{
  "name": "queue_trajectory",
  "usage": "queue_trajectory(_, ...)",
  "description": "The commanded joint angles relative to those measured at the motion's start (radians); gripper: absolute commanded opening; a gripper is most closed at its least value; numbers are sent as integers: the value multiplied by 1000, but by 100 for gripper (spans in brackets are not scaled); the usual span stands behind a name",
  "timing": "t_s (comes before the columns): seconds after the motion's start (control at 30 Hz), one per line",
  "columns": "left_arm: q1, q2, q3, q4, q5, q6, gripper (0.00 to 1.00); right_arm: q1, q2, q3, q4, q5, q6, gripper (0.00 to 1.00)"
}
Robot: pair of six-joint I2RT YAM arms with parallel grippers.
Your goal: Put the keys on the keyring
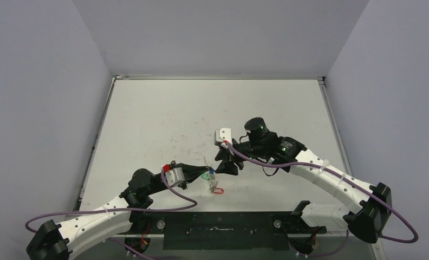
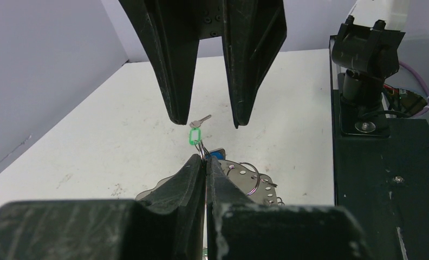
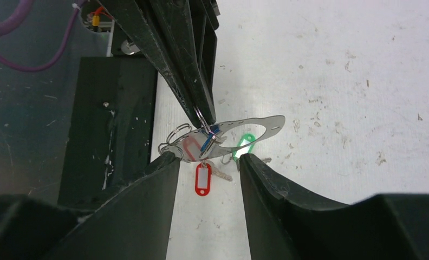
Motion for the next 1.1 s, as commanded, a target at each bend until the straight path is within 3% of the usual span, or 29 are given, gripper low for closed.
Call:
queue_trajectory(0.0, -4, -26, 3, 126, 30, -14, 0, -14, -16, -18, 126, -132, 9, 43)
queue_trajectory(0.27, -4, -27, 15, 122, 49, -21, 0, -19, -1, -66, 253, -155, 94, 29)
queue_trajectory(0.83, -4, -46, 23, 90, 52, -20, 0, -20, 46, -75, 236, -164, 76, 0)
queue_trajectory(1.07, -4, -51, 25, 82, 47, -16, 0, -20, 52, -84, 220, -135, 69, 0)
